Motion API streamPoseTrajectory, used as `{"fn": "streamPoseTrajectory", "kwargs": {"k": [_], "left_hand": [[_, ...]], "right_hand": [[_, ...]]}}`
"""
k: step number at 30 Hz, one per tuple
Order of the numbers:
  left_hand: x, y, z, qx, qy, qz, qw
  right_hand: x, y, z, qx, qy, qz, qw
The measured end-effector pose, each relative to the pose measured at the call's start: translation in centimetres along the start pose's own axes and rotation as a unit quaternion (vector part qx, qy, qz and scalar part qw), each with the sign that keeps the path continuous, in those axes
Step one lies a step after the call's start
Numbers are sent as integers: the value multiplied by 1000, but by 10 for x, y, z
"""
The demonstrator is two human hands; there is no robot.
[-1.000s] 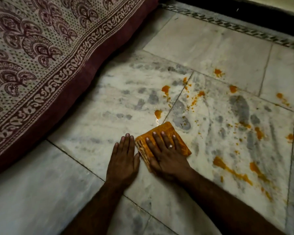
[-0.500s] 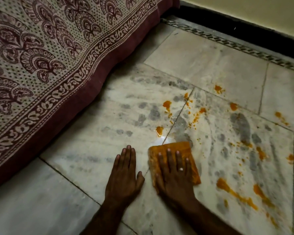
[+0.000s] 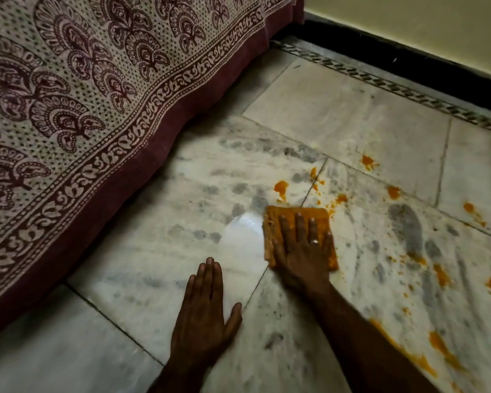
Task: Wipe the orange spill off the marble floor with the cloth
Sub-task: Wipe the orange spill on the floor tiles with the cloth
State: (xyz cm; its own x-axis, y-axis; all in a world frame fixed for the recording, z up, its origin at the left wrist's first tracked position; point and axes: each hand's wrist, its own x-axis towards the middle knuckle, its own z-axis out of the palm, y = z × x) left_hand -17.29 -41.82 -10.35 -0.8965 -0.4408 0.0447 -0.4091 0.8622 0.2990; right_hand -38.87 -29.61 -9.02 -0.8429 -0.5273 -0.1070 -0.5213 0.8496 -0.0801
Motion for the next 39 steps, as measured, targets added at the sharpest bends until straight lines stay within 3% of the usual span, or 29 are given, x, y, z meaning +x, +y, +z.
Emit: {"fn": "streamPoseTrajectory", "kwargs": {"k": [4, 7, 11, 15, 18, 23, 27, 32, 36, 39], "left_hand": [[1, 1, 2, 2, -8, 38, 999], [3, -1, 4, 6, -9, 62, 998], [6, -4, 6, 14, -9, 76, 997], [17, -7, 8, 23, -20, 106, 994], [31, -1, 10, 14, -34, 76, 996], [58, 8, 12, 2, -36, 49, 998], [55, 7, 11, -4, -46, 53, 998], [58, 10, 12, -4, -33, 61, 998], [54, 9, 18, 22, -37, 149, 988], [45, 16, 24, 24, -31, 157, 987]], "right_hand": [[-71, 7, 8, 16, 36, 30, 999], [-97, -27, 17, 13, 45, -43, 998], [-64, -45, 15, 13, 36, -117, 992], [-40, -49, 9, 6, -20, -135, 991], [-30, -50, 5, 13, -36, -135, 990], [1, -43, -14, 23, -81, -88, 993], [-6, -12, -37, 28, -146, 46, 988], [-86, 0, -16, 25, -62, 98, 993], [-110, -34, -2, 44, -52, 27, 997], [-77, -18, -4, 24, -41, -48, 998]]}}
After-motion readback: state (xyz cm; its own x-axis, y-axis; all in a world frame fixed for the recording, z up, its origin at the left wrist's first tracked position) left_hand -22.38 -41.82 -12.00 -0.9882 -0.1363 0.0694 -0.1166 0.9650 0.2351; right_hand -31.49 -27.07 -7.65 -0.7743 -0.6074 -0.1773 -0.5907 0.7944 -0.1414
